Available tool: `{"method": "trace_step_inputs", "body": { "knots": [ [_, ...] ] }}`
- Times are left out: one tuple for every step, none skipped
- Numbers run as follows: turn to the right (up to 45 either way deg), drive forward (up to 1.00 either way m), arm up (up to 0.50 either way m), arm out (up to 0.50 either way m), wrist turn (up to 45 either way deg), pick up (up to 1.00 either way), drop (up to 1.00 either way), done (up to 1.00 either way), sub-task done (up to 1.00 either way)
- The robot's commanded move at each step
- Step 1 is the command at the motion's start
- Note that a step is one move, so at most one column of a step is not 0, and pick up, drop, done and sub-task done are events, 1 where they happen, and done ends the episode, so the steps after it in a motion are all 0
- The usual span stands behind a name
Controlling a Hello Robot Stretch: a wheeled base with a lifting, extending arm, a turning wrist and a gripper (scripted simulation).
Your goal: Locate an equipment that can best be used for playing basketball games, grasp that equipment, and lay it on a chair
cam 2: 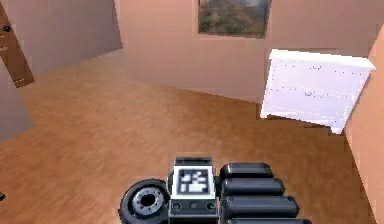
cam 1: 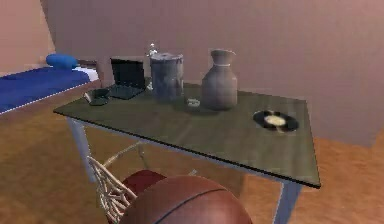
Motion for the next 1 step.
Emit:
{"method": "trace_step_inputs", "body": {
  "knots": [
    [-45.0, 0.0, 0.0, 0.0, 0.0, 0.0, 0.0, 0.0, 0.0]
  ]
}}
